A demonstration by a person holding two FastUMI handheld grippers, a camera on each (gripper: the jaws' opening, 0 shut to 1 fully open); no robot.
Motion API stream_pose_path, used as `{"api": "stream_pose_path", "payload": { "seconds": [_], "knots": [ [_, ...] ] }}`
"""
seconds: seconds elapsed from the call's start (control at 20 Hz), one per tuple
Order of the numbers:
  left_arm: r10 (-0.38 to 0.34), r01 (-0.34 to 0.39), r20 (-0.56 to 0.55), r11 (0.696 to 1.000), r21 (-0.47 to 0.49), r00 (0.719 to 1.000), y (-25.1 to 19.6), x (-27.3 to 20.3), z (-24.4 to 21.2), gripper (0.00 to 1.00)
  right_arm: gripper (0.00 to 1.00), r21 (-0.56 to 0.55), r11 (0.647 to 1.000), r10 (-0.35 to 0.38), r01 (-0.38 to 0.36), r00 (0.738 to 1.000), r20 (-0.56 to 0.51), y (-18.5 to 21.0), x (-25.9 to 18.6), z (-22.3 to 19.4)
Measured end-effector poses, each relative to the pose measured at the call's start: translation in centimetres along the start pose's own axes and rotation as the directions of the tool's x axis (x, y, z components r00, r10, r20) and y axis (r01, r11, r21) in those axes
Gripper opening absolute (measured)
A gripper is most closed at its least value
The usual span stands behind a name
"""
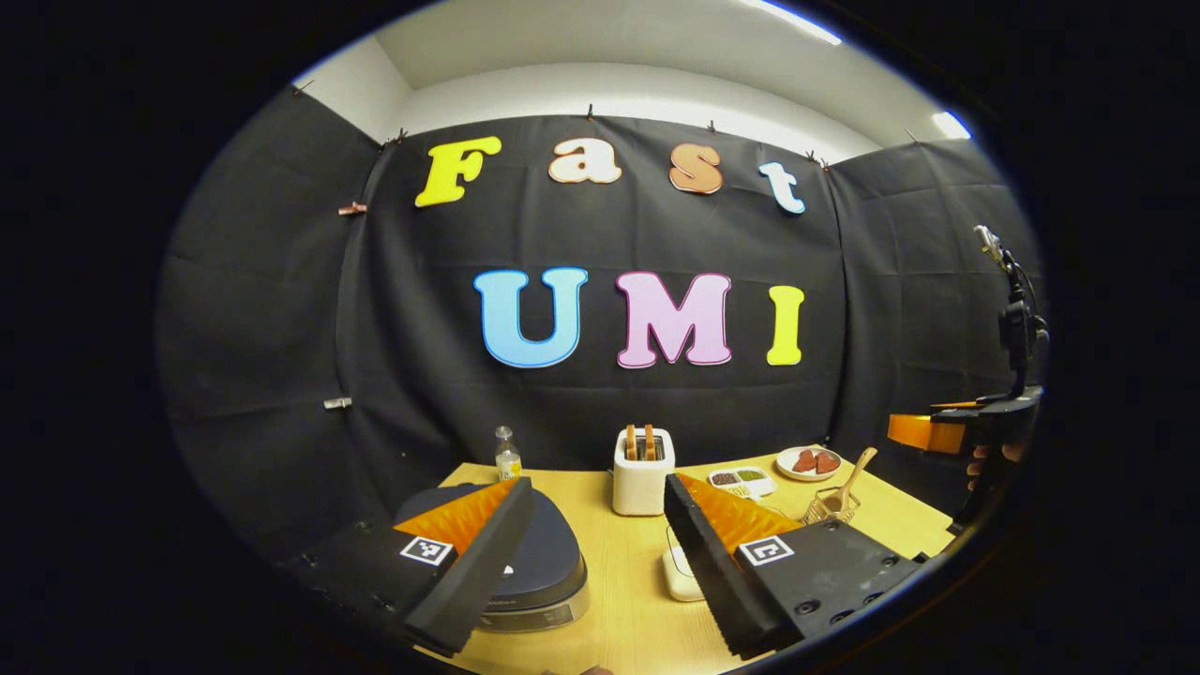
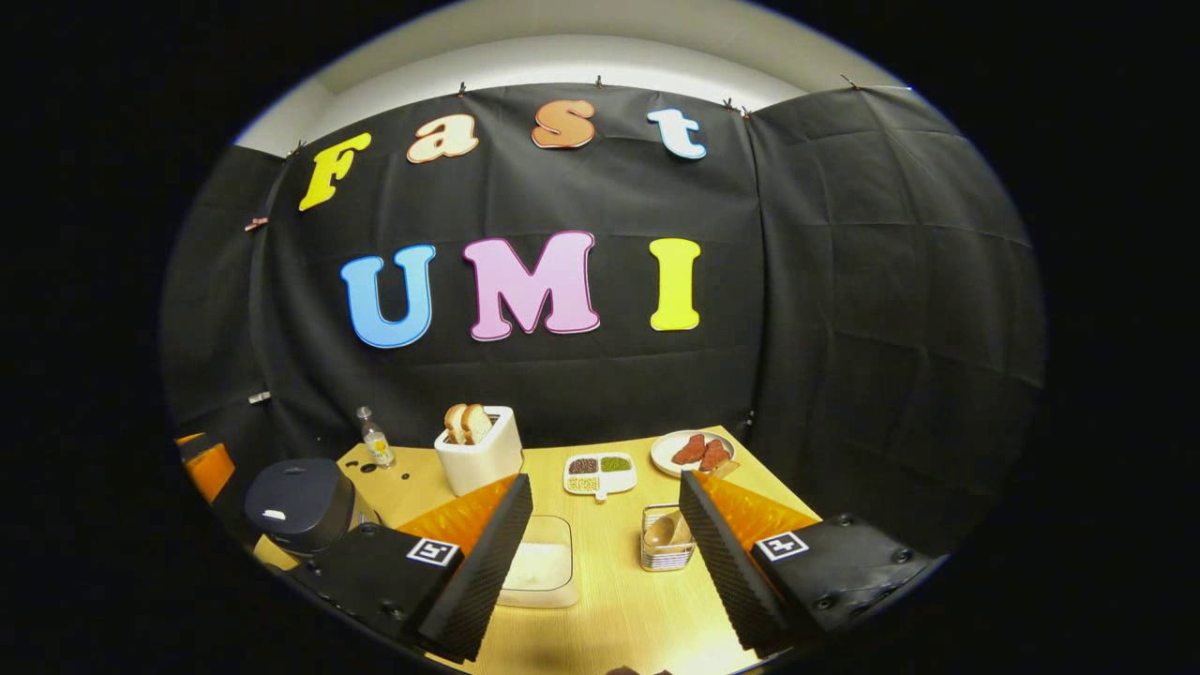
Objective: Close the left gripper, press the button to open the rice cooker; take a wooden spoon from the chopstick holder with the right hand, scoop a spoonful of rice and pour it into the rice cooker, then put the wooden spoon back into the chopstick holder.
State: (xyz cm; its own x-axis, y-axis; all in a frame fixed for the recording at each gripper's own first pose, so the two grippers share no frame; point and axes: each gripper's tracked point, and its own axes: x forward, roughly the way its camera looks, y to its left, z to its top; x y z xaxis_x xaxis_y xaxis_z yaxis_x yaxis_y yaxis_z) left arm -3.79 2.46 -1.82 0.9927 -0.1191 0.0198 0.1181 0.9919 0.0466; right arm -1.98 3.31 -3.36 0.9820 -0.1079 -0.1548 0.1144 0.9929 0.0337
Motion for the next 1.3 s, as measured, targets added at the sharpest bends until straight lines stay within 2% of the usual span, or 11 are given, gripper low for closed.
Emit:
{"api": "stream_pose_path", "payload": {
  "seconds": [0.2, 0.45, 0.6, 0.75, 0.95, 1.0, 1.1, 1.3],
  "knots": [
    [0.014, -0.014, -0.006, 0.998, -0.064, 1.000, -2.7, -0.1, 0.0, 0.95, 0.98, -0.011, 1.000, -0.007, 0.007, 0.999, 0.049, -2.0, 1.0, 1.2],
    [0.075, -0.076, -0.020, 0.993, -0.094, 0.997, -4.4, -0.6, 0.2, 0.95, 0.98, -0.042, 0.996, 0.077, -0.076, 0.997, 0.028, -2.1, 1.4, 0.4],
    [0.118, -0.121, -0.038, 0.986, -0.111, 0.992, -4.8, -0.9, -0.1, 0.95, 0.98, -0.089, 0.991, 0.104, -0.102, 0.994, 0.017, -3.0, 1.4, -0.2],
    [0.147, -0.152, -0.046, 0.981, -0.123, 0.988, -5.0, -1.1, 0.0, 0.95, 0.98, -0.091, 0.988, 0.123, -0.122, 0.992, 0.011, -3.4, 1.2, -0.4],
    [0.164, -0.169, -0.050, 0.977, -0.126, 0.985, -5.6, -1.5, 0.1, 0.95, 0.98, -0.088, 0.987, 0.135, -0.134, 0.991, 0.006, -3.6, 1.4, -0.4],
    [0.165, -0.171, -0.050, 0.977, -0.125, 0.985, -5.7, -1.7, 0.1, 0.92, 0.98, -0.088, 0.987, 0.137, -0.137, 0.991, 0.004, -3.6, 1.5, -0.4],
    [0.171, -0.175, -0.047, 0.977, -0.120, 0.984, -5.7, -1.9, 0.3, 0.95, 0.98, -0.094, 0.985, 0.147, -0.146, 0.989, 0.003, -3.2, 1.5, -0.5],
    [0.177, -0.182, -0.053, 0.976, -0.117, 0.983, -5.2, -2.4, 0.1, 0.95, 0.99, -0.110, 0.981, 0.162, -0.160, 0.987, 0.004, -2.5, 1.2, -0.4]
  ]
}}
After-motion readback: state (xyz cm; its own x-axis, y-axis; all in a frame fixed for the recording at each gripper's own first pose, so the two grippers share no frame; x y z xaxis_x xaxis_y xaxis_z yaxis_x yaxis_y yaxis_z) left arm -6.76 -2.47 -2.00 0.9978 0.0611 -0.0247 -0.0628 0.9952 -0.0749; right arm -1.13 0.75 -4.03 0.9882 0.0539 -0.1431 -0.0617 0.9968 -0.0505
